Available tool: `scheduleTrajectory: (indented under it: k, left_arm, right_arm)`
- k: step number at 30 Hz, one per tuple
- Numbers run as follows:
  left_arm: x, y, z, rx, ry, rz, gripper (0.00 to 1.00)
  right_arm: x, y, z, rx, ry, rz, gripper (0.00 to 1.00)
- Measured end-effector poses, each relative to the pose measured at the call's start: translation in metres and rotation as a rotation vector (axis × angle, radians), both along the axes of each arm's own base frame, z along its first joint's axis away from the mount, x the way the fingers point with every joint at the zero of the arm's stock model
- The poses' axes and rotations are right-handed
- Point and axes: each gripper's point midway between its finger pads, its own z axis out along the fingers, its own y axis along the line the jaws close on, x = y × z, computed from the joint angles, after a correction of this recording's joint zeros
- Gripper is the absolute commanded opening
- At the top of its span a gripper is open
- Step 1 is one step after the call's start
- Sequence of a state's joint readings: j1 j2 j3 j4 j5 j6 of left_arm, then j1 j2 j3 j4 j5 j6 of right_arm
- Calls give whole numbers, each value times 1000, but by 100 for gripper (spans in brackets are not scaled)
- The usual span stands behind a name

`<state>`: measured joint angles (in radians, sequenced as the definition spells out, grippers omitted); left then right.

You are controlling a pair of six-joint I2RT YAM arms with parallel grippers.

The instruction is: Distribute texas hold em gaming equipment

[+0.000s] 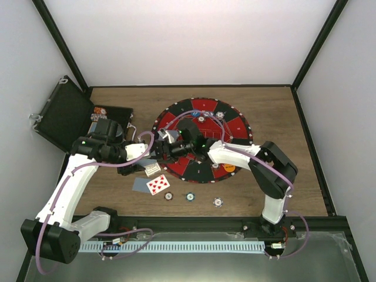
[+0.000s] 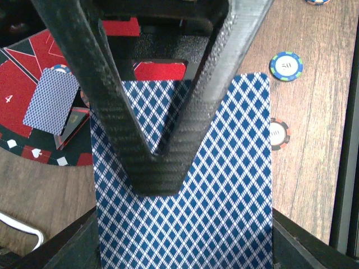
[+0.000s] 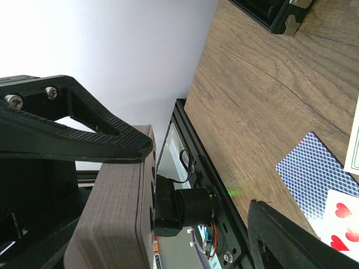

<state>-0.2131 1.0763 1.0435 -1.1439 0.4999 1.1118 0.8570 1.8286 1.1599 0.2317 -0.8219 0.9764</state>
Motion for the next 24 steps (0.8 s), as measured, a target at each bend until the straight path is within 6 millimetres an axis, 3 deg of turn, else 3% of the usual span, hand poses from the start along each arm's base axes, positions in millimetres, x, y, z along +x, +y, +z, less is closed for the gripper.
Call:
scheduleTrajectory:
  k: [7,12,16,24]
  left_arm:
    - [0,1,-1,6,-1,-2,4]
    - [0,1,-1,10,-7,-7,4]
    - [0,2,0,11,-11,-8,4]
    - [1,4,-1,27,-17,-2,4]
  right_arm:
    - [2,-5,2,-6,-12,-6,62]
    - [2,-4,4,-16,-8,-4,73]
    - [2,3,3,-25,6,6,75]
    - [4,16,3,-20,3,30,62]
